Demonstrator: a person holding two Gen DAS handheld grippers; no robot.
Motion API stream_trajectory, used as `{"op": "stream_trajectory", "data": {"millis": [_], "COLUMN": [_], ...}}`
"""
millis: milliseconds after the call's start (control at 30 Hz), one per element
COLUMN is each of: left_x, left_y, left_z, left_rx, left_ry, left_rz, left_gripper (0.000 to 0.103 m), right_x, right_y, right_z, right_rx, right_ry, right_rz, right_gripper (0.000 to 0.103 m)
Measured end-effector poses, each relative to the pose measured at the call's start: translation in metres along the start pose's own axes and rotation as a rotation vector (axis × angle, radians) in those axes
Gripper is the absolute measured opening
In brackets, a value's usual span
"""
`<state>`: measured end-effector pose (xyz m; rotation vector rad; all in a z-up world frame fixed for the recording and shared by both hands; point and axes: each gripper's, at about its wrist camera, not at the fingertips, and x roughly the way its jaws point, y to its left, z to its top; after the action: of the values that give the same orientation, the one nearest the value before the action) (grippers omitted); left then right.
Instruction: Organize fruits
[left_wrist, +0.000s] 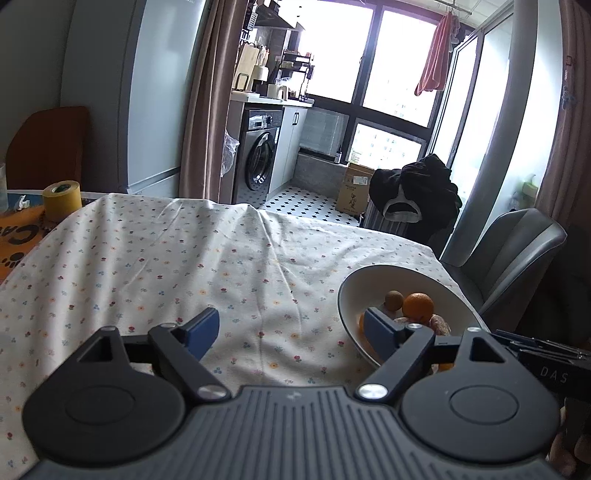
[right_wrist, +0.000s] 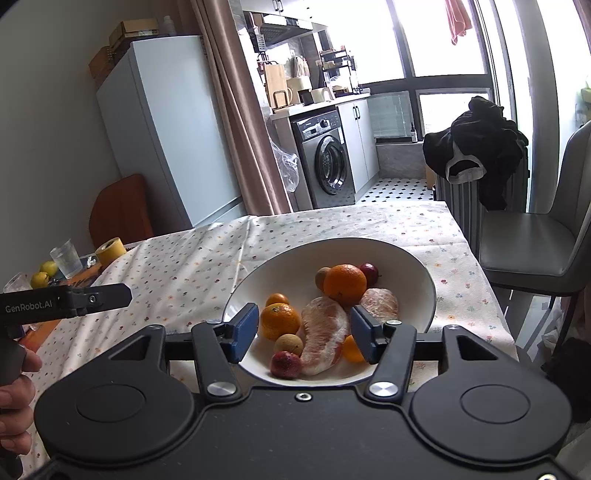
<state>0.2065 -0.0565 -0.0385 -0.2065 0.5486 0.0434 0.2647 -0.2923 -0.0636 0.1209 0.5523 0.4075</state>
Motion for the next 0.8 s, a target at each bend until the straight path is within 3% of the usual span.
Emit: {"op": "stream_trajectory", "data": {"millis": [400,800], "left_x": [-0.032,-0.065], "left_y": [0.016,0.033], "left_z": [-0.008,-0.013], "left_rx": [0.000,-0.001], "left_ry": [-0.037,-0.053], "left_rz": [0.027,0.038], "left_gripper": [0.097,0.100], "right_x": [-0.020,-0.039], "right_y": [0.018,0.039], "right_z": [-0.001,-0.002], "right_rx": [-0.006,-0.027], "right_ry": [-0.017,-0.029], "right_rz": [0.010,0.039], "right_gripper": [0.067,0.080]}}
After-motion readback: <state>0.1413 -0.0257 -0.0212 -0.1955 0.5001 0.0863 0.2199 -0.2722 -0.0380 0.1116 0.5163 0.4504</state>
